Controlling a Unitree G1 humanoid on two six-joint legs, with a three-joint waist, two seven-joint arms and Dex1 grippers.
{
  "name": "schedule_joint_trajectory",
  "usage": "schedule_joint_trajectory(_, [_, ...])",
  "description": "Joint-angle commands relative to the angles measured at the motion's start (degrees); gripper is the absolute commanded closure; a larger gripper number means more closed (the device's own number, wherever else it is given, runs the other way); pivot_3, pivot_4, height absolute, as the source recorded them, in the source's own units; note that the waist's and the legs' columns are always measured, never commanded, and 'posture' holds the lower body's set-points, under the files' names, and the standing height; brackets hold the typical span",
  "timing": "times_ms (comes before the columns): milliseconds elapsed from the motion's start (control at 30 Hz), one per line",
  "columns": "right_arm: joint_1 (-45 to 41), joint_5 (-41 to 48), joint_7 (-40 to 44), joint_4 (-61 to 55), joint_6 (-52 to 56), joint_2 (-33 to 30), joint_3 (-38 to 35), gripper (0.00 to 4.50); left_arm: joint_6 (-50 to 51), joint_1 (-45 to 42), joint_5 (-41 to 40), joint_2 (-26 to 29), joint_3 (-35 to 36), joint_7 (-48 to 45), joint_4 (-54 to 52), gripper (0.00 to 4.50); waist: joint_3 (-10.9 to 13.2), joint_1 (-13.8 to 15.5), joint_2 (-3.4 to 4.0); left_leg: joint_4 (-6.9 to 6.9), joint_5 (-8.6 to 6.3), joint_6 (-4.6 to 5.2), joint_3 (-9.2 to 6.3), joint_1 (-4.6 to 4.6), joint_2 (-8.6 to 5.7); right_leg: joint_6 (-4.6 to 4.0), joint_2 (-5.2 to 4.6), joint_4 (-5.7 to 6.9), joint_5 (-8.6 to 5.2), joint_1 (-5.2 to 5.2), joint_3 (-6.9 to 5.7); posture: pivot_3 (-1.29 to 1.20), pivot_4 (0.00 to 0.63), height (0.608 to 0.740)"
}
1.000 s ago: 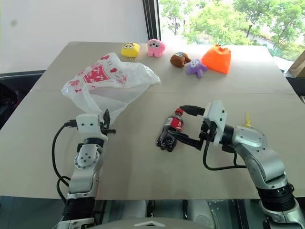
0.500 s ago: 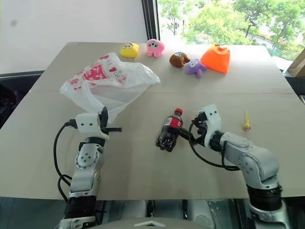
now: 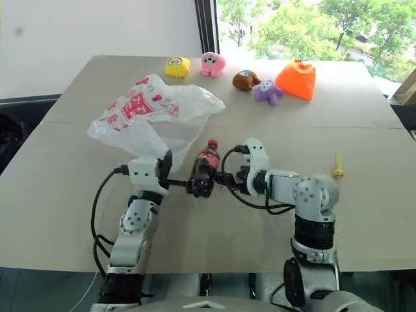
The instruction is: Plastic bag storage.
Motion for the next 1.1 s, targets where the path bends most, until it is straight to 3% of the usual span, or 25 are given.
schedule_joint_trajectory(33, [-2.27,-1.71,0.95,2.42,-3.03,1.94,2.65,0.00,1.28,0.72,-1.66,-0.87,-3.08,-2.59,-2.73,4.45,0.00,-0.04,0.00,0.00,0.00,0.00,-0.02,0.01,0.01,0.00,0.02,0.03,0.00,0.00,-0.01,0.00,0.150,0.740])
schedule_joint_trajectory(333, [-5.66,-1.38,4.10,4.15,-5.54,5.02,0.19,0.00,4.18,0.53,-3.47,-1.21,-6.22,-7.76,-2.81,4.45,0.00,0.26,0.01,0.00,0.00,0.00,-0.07,-0.07,0.01,0.00,0.00,-0.03,0.00,0.00,-0.09,0.00,0.150,0.740])
schedule_joint_trajectory(533, [-6.06,-2.36,9.67,1.58,-7.63,-0.28,8.00,0.00,4.79,-0.50,-3.96,-1.45,-6.38,-8.49,-1.80,4.45,0.00,0.19,0.02,0.11,-0.01,0.01,-0.30,-0.41,-0.05,0.00,-0.07,-0.11,0.00,-0.13,-0.31,0.00,0.150,0.740])
schedule_joint_trajectory(700, [-5.96,-9.49,9.20,4.58,-13.63,-4.40,15.66,0.00,4.93,-0.61,-4.07,-1.45,-7.02,-9.19,-1.87,4.45,0.00,0.04,0.03,0.11,0.00,0.01,-0.38,-0.48,-0.01,0.00,0.00,-0.04,0.00,-0.24,-0.35,0.00,0.150,0.740])
schedule_joint_trajectory(933, [-7.63,-11.59,7.01,9.31,-10.38,-0.50,15.24,0.00,4.11,1.34,-4.94,-0.06,-5.32,-9.53,-3.37,4.45,-0.01,0.02,0.03,0.27,0.00,0.01,-0.38,-0.52,-0.01,0.01,-0.04,0.01,0.01,-0.22,-0.37,0.00,0.150,0.740])
schedule_joint_trajectory(1100, [-8.97,-14.65,8.81,8.79,-10.49,-4.25,21.94,0.00,3.58,2.14,-5.17,0.38,-4.92,-9.40,-4.12,4.45,-0.02,0.04,0.05,0.27,0.00,0.02,-0.42,-0.53,0.01,0.00,-0.03,0.01,0.01,-0.22,-0.41,0.00,0.150,0.740])
